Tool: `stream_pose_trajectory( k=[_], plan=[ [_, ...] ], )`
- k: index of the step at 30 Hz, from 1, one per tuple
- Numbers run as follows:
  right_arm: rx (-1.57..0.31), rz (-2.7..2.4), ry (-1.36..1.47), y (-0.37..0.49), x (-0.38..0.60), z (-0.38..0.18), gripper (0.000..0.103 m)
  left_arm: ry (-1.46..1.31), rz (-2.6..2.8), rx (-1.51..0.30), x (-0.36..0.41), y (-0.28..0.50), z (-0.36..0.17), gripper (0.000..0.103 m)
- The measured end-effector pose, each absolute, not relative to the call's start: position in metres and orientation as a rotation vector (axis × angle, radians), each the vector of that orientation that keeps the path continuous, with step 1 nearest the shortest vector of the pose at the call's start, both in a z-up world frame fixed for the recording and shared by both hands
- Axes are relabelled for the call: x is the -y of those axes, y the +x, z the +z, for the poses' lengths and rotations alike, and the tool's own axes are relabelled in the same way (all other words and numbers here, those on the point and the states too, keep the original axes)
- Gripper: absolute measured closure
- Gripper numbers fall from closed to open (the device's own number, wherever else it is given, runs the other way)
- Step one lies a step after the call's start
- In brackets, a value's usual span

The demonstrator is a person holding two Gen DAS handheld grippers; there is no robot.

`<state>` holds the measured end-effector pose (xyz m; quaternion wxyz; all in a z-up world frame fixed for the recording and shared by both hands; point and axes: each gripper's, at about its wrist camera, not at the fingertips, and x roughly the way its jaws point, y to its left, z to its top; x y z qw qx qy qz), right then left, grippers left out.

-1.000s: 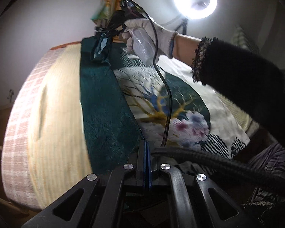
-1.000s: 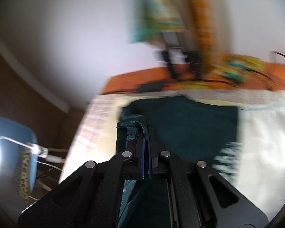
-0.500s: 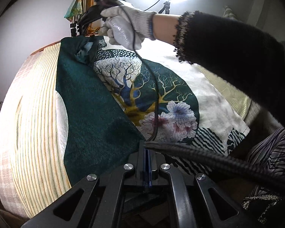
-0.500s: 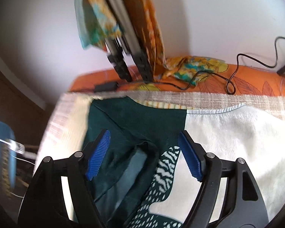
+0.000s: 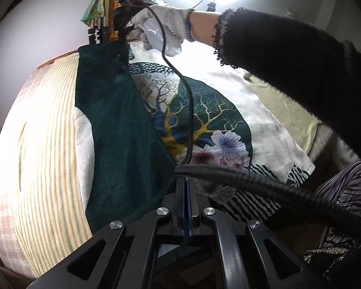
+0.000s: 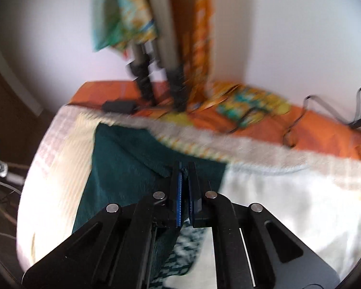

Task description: Fold small clothes

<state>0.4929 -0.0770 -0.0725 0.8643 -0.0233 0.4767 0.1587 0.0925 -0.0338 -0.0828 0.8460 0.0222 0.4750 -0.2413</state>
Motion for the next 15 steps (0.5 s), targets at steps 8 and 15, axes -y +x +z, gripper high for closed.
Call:
stream_pose_trajectory(
  k=[8, 15],
  plan=[
    [-1.022, 0.269, -0.097, 0.492, 0.091, -0.089, 0.058, 0.037, -0.590, -1.043, 0.043, 0.081, -0.090, 0.075],
    [-0.920, 0.291, 0.024, 0.445, 0.154, -0.030, 0.044, 0.053, -0.529, -0.951, 0.012, 0.046, -0.072, 0.074]
  ],
)
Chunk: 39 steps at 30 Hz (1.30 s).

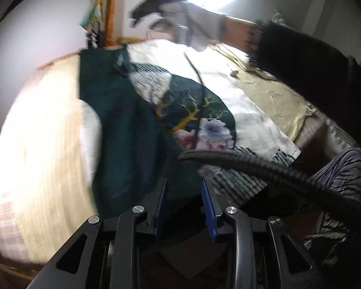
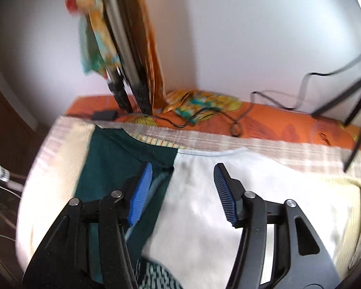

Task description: Fold small clothes

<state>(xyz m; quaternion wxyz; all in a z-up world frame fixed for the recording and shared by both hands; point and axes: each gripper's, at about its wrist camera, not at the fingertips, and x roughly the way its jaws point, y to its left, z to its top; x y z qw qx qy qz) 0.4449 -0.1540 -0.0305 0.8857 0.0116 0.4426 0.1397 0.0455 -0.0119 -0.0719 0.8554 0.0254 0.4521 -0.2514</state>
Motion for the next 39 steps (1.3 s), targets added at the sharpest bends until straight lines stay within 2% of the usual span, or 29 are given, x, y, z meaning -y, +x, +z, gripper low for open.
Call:
stream_pose_trajectory(
  k=[5, 10, 14, 15, 18, 23, 27, 33, 39],
  plan=[
    [-0.866, 0.329, 0.081, 0.389, 0.200, 0.014, 0.039, 0.106, -0.434, -0.854, -0.005, 0.014, -0.063, 0.074],
    [-0.835, 0.366, 0.163, 0.327, 0.252, 0.036, 0.038, 0.235, -0.380, -0.724, 0.009, -0.007, -0.057, 0.072],
    [-0.819, 0.371, 0.236, 0.284, 0.294, 0.041, 0.038, 0.329, -0.357, -0.634, 0.015, -0.022, -0.055, 0.063],
    [-0.816, 0.367, 0.252, 0.274, 0.304, 0.041, 0.038, 0.329, -0.360, -0.636, 0.014, -0.021, -0.056, 0.055],
    [-0.823, 0.371, 0.307, 0.243, 0.332, 0.035, 0.038, 0.273, -0.355, -0.670, 0.001, -0.013, -0.061, 0.047],
    [-0.887, 0.448, 0.336, 0.198, 0.332, 0.010, 0.038, 0.236, -0.387, -0.798, -0.011, 0.011, -0.090, 0.048],
    [-0.927, 0.528, 0.268, 0.166, 0.302, -0.002, 0.038, 0.239, -0.509, -0.937, -0.001, -0.003, -0.116, 0.061],
    [-0.944, 0.629, 0.226, 0.129, 0.273, -0.007, 0.038, 0.279, -0.511, -0.930, -0.008, -0.049, -0.121, 0.062],
    [-1.042, 0.727, 0.164, 0.102, 0.230, -0.032, 0.038, 0.236, -0.373, -0.861, -0.039, -0.034, -0.108, 0.064]
  ],
)
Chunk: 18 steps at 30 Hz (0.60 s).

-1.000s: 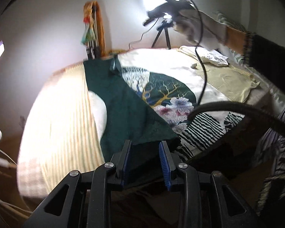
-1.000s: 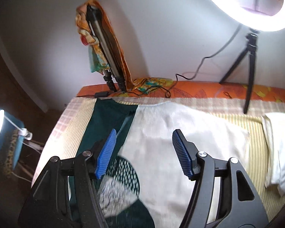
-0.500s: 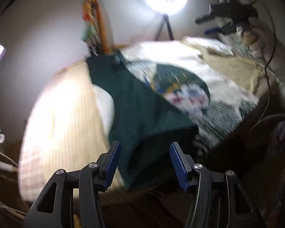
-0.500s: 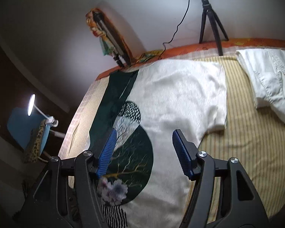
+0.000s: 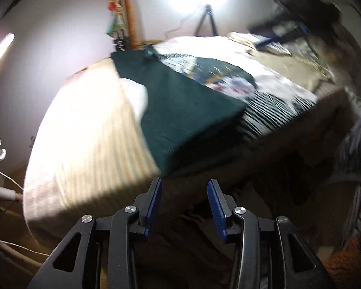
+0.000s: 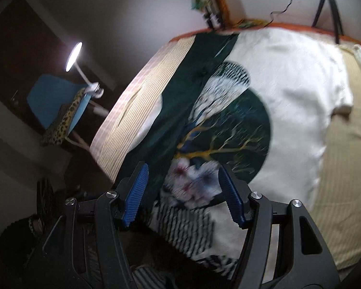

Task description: Fold small clothes

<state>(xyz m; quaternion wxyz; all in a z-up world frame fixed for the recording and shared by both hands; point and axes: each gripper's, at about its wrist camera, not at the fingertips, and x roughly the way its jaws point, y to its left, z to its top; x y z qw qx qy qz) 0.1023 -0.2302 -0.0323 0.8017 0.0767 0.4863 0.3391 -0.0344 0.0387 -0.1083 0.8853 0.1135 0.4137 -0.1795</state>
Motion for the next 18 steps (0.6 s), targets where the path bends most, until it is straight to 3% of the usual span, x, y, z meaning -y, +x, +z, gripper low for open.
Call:
stream_pose_trajectory(
  k=[7, 13, 16, 17, 18],
  plan=[
    [-1.278, 0.805, 0.207, 0.086, 0.182, -0.093, 0.041, 0.279, -0.437, -0.842, -0.037, -0.003, -0.104, 0.068],
    [-1.341, 0.807, 0.225, 0.085, 0.160, -0.119, 0.043, 0.348, -0.505, -0.851, -0.027, 0.005, -0.109, 0.068],
    [-1.360, 0.832, 0.282, 0.092, 0.155, -0.122, 0.067, 0.358, -0.536, -0.861, -0.025, 0.010, -0.110, 0.068],
    [-1.373, 0.840, 0.289, 0.094, 0.153, -0.124, 0.087, 0.361, -0.546, -0.860, -0.025, 0.012, -0.110, 0.068],
    [-1.389, 0.849, 0.292, 0.096, 0.150, -0.127, 0.096, 0.368, -0.558, -0.858, -0.024, 0.013, -0.109, 0.068]
  ],
)
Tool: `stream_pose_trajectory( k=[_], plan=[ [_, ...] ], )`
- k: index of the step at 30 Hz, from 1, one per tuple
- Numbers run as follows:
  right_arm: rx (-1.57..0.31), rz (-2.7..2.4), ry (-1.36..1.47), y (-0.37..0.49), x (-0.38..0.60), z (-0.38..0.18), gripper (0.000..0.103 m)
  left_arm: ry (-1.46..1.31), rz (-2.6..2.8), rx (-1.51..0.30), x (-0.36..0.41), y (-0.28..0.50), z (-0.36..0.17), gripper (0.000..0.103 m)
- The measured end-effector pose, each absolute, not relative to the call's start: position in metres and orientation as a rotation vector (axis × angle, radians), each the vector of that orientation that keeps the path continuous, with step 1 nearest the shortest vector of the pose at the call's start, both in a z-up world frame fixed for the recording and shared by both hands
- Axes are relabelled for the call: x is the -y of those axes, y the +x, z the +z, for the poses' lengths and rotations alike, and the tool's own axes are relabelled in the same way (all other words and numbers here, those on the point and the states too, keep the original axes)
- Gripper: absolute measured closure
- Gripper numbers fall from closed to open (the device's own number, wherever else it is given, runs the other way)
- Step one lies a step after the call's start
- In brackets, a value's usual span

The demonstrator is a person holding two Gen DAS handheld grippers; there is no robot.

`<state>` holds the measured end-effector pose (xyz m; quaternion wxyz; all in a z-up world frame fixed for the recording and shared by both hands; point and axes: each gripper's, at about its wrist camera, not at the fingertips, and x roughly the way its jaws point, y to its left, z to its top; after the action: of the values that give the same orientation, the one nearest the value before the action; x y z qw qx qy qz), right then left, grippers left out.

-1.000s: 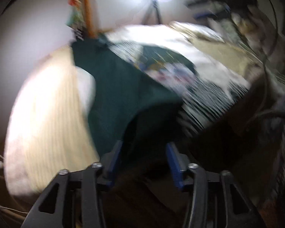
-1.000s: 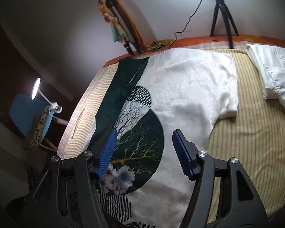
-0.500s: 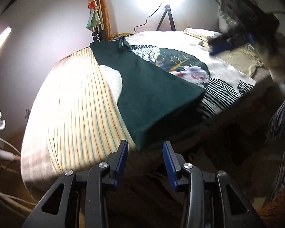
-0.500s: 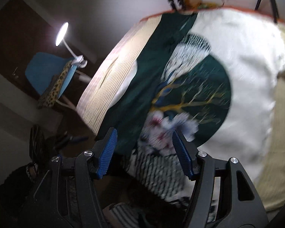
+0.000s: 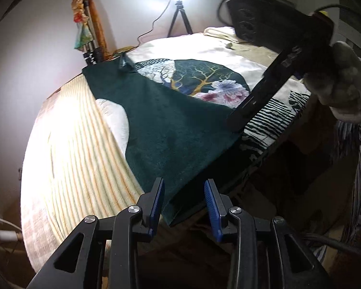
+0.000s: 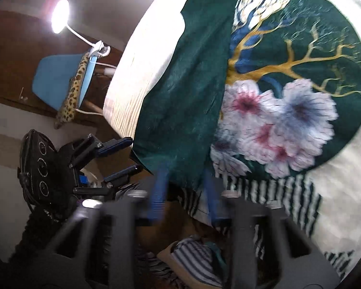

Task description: Fold small clothes

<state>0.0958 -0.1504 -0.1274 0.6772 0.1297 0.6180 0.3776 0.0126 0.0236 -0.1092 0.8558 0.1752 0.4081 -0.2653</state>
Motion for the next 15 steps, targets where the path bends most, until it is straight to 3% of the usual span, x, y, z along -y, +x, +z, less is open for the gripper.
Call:
stream_pose_trajectory(
  k=[10, 15],
  plan=[
    [-1.240, 0.918, 0.293, 0.111, 0.147, -0.075, 0.098, 0.309, -0.646, -0.882, -0.020, 0.035, -0.108, 0.071],
    [-1.193, 0.917, 0.291, 0.118, 0.146, -0.059, 0.098, 0.247, -0.672, -0.883, -0.023, 0.033, -0.103, 0.089]
  ],
)
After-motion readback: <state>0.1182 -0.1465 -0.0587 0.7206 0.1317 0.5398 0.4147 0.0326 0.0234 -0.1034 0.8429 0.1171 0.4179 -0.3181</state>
